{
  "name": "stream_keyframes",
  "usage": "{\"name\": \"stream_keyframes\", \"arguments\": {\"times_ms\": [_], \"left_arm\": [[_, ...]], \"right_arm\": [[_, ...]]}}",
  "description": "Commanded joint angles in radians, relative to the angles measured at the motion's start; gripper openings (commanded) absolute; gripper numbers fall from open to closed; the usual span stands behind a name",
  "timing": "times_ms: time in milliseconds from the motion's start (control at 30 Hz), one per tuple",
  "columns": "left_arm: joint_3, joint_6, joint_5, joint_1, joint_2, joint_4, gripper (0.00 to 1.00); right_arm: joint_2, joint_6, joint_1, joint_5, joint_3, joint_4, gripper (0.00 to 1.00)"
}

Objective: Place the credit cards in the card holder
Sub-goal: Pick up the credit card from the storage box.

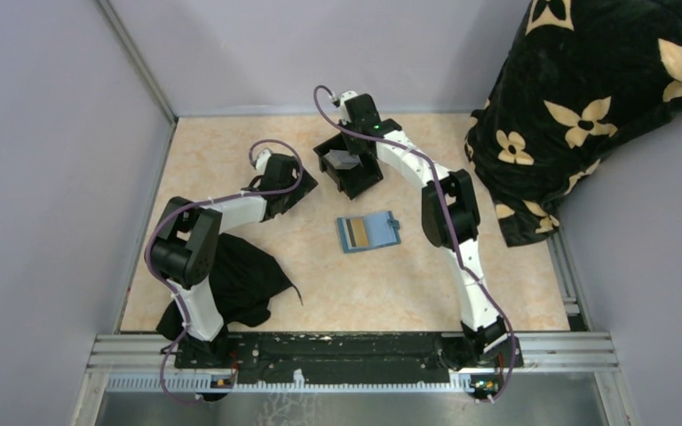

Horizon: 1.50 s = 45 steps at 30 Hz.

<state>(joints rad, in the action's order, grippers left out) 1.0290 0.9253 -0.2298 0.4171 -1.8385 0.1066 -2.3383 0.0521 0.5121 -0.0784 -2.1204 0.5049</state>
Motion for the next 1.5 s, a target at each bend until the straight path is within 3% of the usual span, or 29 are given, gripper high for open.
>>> {"name": "stream_keyframes", "arguments": {"times_ms": [0, 733, 1000, 1467], "left_arm": [[0.002, 0.007, 0.012, -0.009, -0.03, -0.01, 0.97], [0.003, 0.012, 0.029, -0.014, -0.047, 0.002, 0.97], [0.001, 0.002, 0.043, -0.018, -0.049, 0.022, 0.99], [-0.054, -0.068, 0.076, -0.025, 0.053, 0.052, 1.0]], "right_arm": [[0.019, 0.007, -0.014, -0.028, 0.015, 0.014, 0.05], [-0.033, -0.003, -0.014, -0.011, 0.015, 0.017, 0.06], [-0.055, 0.005, -0.014, -0.016, -0.006, 0.027, 0.0], [0.181, -0.011, -0.014, -0.014, 0.154, -0.129, 0.0]]}}
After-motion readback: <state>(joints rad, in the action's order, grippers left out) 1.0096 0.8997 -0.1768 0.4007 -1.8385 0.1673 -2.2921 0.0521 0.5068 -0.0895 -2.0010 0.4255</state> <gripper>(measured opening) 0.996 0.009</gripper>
